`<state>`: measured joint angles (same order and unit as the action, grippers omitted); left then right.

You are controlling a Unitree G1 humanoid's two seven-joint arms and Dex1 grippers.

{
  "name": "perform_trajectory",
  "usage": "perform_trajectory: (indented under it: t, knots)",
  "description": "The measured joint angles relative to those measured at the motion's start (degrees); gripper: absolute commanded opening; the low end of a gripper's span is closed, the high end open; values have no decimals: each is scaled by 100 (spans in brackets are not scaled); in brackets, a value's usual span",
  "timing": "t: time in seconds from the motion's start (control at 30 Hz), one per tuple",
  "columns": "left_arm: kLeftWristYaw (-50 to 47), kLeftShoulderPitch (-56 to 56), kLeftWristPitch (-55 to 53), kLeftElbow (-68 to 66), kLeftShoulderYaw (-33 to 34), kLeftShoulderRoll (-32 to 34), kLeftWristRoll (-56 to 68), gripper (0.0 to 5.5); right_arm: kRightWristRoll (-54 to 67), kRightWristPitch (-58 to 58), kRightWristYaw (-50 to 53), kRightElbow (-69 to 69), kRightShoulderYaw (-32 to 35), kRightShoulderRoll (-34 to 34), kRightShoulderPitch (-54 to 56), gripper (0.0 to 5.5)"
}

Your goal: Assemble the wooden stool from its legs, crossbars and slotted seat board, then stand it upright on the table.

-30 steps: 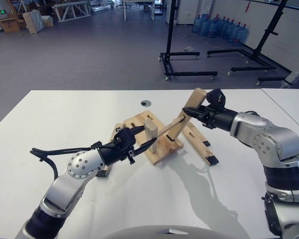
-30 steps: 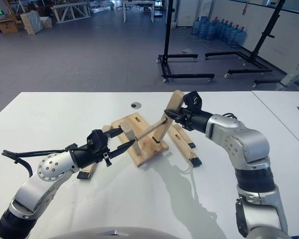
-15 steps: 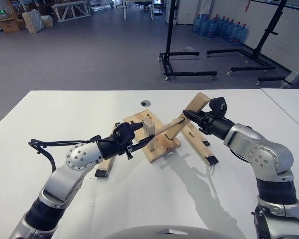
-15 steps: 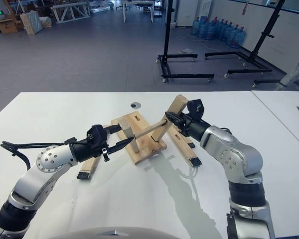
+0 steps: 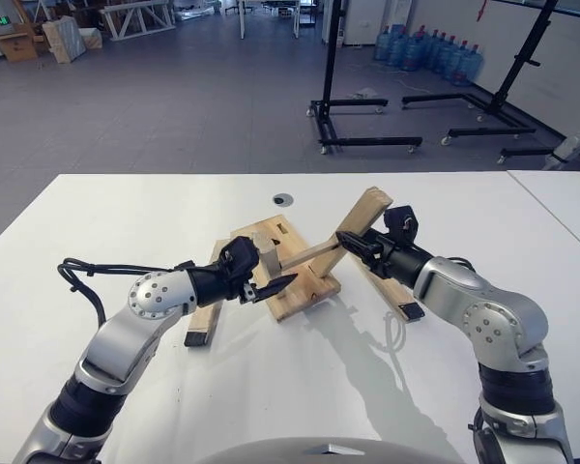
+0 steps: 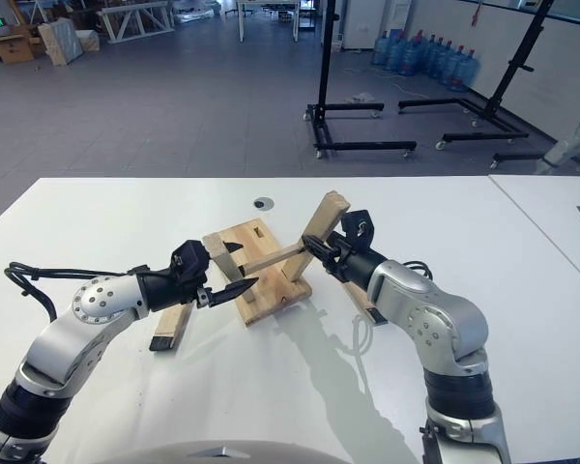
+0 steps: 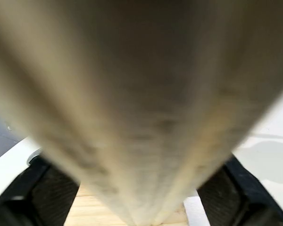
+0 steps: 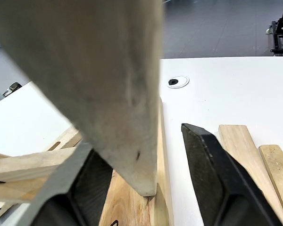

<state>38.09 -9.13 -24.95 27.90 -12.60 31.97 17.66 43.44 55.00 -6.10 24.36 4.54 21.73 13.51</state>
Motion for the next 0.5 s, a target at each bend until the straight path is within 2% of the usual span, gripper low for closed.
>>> perform_trajectory:
  t: [0.13, 0.3, 0.4, 0.5]
  knots:
    - [3, -4, -14, -7, 74, -3, 0, 457, 134, -71, -3, -27, 223, -282, -2, 267]
    - [-1, -112, -307, 106, 504, -152, 565, 529, 985, -131, 88, 144, 828, -714, 253, 267]
    - [-3, -397, -625, 396, 936, -177, 1183, 529, 1825, -147, 350, 207, 1320, -826, 660, 267]
    - [-40, -687, -744, 468, 1278, -113, 1364, 529, 2260, -186, 576, 206, 1460, -795, 1081, 267]
